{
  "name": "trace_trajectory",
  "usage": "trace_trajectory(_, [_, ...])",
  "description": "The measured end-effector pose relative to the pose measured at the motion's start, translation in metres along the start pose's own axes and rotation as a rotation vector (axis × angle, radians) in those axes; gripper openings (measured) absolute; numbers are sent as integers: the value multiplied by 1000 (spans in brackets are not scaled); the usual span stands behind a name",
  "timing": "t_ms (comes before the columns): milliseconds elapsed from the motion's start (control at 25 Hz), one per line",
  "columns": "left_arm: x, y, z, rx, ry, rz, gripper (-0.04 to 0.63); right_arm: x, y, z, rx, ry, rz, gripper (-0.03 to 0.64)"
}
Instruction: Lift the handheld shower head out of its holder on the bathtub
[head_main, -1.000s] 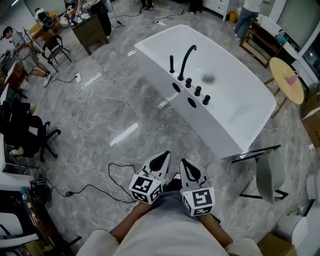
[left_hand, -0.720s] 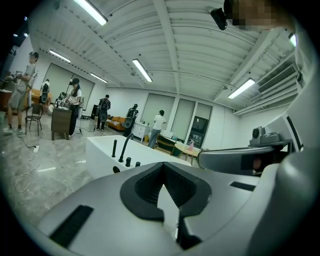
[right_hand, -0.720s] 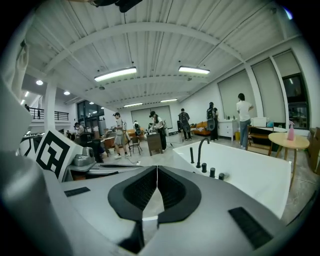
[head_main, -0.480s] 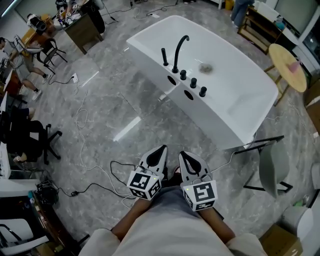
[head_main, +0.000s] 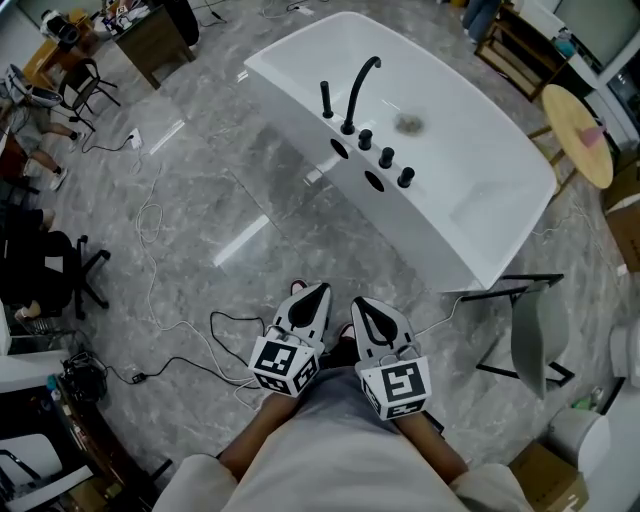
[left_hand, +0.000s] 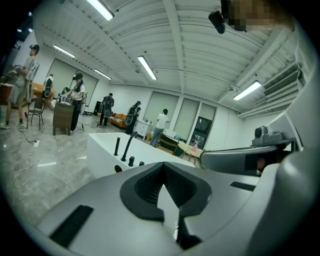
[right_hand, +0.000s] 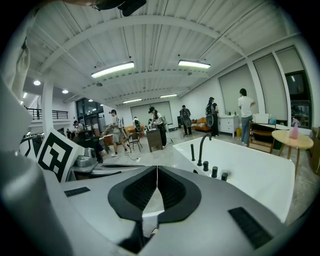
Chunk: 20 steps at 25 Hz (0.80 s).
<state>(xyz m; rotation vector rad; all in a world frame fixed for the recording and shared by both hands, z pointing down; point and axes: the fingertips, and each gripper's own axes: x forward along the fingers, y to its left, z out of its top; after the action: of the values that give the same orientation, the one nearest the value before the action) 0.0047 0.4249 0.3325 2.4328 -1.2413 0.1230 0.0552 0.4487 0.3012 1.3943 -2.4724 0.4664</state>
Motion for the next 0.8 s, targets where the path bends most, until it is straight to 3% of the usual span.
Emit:
trace_trajectory(200, [9, 28, 11, -20, 16, -9, 6, 36, 4, 9, -3, 18, 15, 20])
trace_trajectory(440, [29, 61, 39, 52, 1, -15, 6, 78, -6, 31, -2, 14, -19, 20])
trace_trajectory(800, [63, 119, 91, 96, -31, -27, 6, 144, -14, 78, -24, -19, -79, 20])
